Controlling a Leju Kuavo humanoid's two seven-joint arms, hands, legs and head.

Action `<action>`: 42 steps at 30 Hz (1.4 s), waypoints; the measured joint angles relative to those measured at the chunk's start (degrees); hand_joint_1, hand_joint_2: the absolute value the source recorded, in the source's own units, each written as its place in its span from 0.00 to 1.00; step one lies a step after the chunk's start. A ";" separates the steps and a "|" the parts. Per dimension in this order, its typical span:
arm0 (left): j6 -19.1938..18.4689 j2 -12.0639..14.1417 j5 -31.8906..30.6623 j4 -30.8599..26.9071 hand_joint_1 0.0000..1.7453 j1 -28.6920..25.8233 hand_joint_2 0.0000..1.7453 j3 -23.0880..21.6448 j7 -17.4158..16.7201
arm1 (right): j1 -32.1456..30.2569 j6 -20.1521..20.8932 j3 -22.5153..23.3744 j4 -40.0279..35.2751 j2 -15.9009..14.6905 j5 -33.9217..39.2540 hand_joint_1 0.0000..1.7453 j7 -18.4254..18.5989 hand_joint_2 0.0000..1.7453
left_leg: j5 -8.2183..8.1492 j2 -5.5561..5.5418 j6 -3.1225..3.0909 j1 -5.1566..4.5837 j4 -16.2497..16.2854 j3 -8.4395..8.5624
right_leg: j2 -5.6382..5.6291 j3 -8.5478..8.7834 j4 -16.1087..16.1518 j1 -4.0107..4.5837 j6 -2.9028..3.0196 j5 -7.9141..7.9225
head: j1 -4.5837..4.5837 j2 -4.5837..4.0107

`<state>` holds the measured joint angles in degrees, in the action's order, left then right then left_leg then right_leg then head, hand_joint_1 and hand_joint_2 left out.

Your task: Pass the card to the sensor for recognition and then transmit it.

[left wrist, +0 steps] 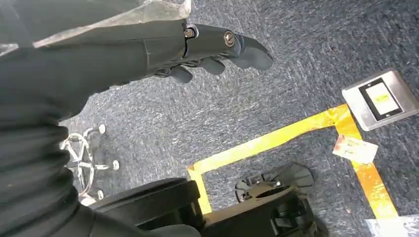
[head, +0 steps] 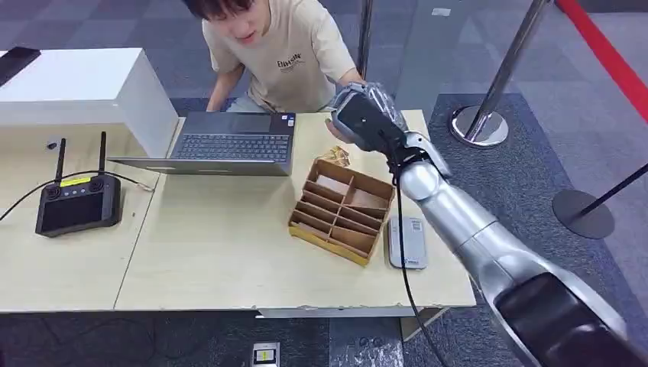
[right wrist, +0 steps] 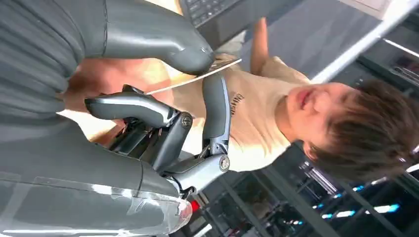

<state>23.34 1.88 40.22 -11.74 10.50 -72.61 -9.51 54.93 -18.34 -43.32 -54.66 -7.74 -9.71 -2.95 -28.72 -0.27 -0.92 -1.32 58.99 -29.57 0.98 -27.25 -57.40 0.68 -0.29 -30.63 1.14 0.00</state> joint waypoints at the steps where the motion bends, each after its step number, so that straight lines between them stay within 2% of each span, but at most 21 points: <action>1: 0.00 0.00 0.00 0.00 0.00 0.01 1.00 0.00 -0.06 | 0.21 0.07 -0.22 1.00 0.43 -0.48 1.00 0.26 1.00 | 0.00 0.01 0.00 0.00 -0.01 0.00 | 0.00 -0.01 0.00 0.00 0.00 0.00 | 0.00 0.00; 11: 0.00 -0.22 -0.55 0.00 0.00 0.10 1.00 -0.22 -0.42 | 0.48 1.20 -2.27 7.01 2.53 -2.79 1.00 0.61 1.00 | 0.00 0.01 0.00 0.01 -0.01 -0.01 | 0.00 -0.03 0.00 0.01 0.00 0.00 | 0.02 0.00; 12: 0.00 -0.22 -0.63 0.00 0.00 0.12 1.00 -0.33 -0.42 | 0.48 1.18 -2.47 7.47 2.64 -3.21 0.92 0.72 1.00 | 0.00 0.01 0.00 0.01 0.00 -0.01 | 0.00 -0.02 0.00 0.01 0.00 0.00 | 0.00 0.00; 13: 0.00 -0.24 -0.68 0.00 0.00 0.13 1.00 -0.44 -0.44 | 0.48 1.07 -2.67 7.84 2.69 -3.56 0.18 0.94 1.00 | 0.00 0.01 0.00 0.01 0.00 -0.01 | 0.00 -0.02 0.00 0.01 0.00 0.00 | 0.02 0.00; 14: 0.00 -0.26 -0.79 0.00 0.00 0.14 1.00 -0.55 -0.59 | 0.48 0.90 -2.84 8.19 2.71 -3.84 0.00 1.14 1.00 | 0.00 0.01 0.00 0.01 -0.01 -0.01 | 0.00 -0.02 0.00 0.01 0.00 0.00 | 0.00 0.00; 18: 0.11 -0.28 -0.83 0.00 0.00 0.17 1.00 -1.01 -0.66 | 0.49 0.02 -3.45 9.42 2.86 -4.22 0.00 1.53 1.00 | 0.00 0.02 0.00 0.01 0.00 -0.01 | 0.00 -0.03 0.00 0.01 0.00 0.00 | 0.00 0.00; 19: 0.13 -0.28 -0.83 0.00 0.00 0.17 1.00 -1.07 -0.66 | 0.49 -0.20 -3.47 9.53 2.86 -4.17 0.00 1.53 0.00 | 0.00 0.02 0.00 0.01 0.00 -0.01 | 0.00 -0.02 0.00 0.01 0.00 0.00 | 0.02 0.00; 26: 0.31 -0.28 -0.52 0.00 0.00 0.01 1.00 -1.16 -0.44 | -0.21 -3.61 -2.62 7.49 1.96 -0.72 0.00 0.11 0.00 | 0.00 0.01 0.00 0.01 0.02 0.00 | 0.00 -0.05 0.00 0.00 0.00 0.00 | 0.00 0.00; 29: 0.57 -0.26 -0.33 0.02 0.00 -0.32 1.00 -1.16 -0.31 | -1.73 -5.58 -0.98 3.99 0.30 2.28 0.00 -0.61 0.00 | 0.00 0.01 0.00 0.02 0.04 0.01 | 0.00 -0.04 0.01 0.00 0.00 0.00 | 0.00 0.00; 32: 0.94 -0.24 0.44 0.02 0.00 -0.81 1.00 -1.16 0.22 | -3.91 -5.86 1.64 -1.02 -2.43 6.70 0.00 -1.23 0.00 | -0.01 0.00 0.00 0.01 0.04 -0.01 | 0.00 -0.07 0.01 -0.01 0.00 0.00 | 0.00 0.00; 37: 1.33 -0.15 1.88 0.02 0.00 -1.83 1.00 -1.11 1.51 | -10.17 -7.50 8.93 -10.74 -8.62 17.63 0.00 -4.05 0.00 | -0.05 -0.08 -0.06 0.01 0.08 0.02 | 0.04 -0.01 0.07 -0.02 -0.05 -0.03 | 0.00 0.00; 42: 1.09 0.02 3.10 0.02 0.00 -3.36 1.00 -0.87 2.36 | -22.56 -12.33 22.52 -19.47 -15.75 30.75 0.00 -7.79 0.00 | -0.15 -0.12 -0.15 0.00 0.11 0.02 | 0.09 0.07 0.14 -0.02 -0.07 -0.04 | 0.02 0.00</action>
<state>24.44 1.90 43.32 -11.72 7.14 -73.48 -7.15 32.37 -30.67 -20.80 -74.13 -23.49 21.04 -10.75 -28.87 -0.39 -1.07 -1.32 59.10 -29.55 1.07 -27.18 -57.26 0.66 -0.37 -30.67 1.16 0.00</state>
